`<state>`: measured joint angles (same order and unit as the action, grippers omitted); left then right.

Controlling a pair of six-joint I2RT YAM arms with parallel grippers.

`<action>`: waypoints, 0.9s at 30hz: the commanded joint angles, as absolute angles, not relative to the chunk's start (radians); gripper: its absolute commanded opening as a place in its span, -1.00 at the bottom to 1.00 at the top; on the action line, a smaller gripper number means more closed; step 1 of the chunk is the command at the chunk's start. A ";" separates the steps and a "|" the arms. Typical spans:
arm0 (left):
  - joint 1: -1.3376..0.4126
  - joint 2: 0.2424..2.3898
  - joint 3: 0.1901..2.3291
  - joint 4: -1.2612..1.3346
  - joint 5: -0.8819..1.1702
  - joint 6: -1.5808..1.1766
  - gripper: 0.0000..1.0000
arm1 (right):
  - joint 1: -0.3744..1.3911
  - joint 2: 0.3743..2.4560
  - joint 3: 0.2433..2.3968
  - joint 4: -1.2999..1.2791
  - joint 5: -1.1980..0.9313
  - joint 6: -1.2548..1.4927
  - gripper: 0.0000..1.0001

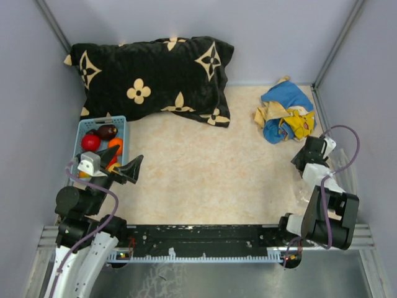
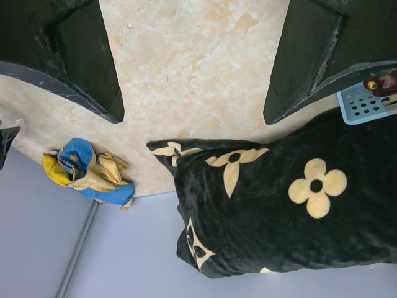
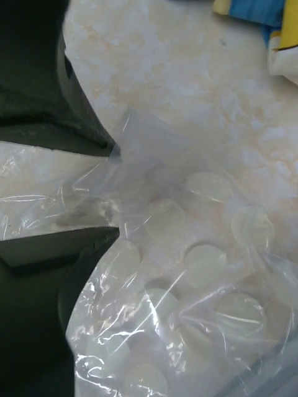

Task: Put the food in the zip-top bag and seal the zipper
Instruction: Move the zipper food storage bag to the center of the board.

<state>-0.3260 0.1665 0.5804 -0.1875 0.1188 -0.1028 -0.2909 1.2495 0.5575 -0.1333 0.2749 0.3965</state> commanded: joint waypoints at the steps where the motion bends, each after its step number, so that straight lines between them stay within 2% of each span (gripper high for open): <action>1: -0.339 0.163 0.578 -0.179 0.125 -0.089 1.00 | -0.284 1.278 0.614 -0.092 0.171 0.374 -0.13; 5: -0.339 0.156 0.578 -0.179 0.123 -0.087 1.00 | -0.190 1.266 0.626 -0.143 0.170 0.365 -0.55; 9: -0.340 0.153 0.577 -0.178 0.129 -0.088 1.00 | -0.089 1.235 0.634 -0.191 0.159 0.397 -0.77; 18: -0.340 0.140 0.577 -0.178 0.125 -0.086 1.00 | 0.259 1.243 0.685 -0.203 0.168 0.500 -0.85; 27: -0.339 0.154 0.575 -0.180 0.131 -0.088 1.00 | 0.581 1.522 0.909 -0.073 0.228 0.638 -0.86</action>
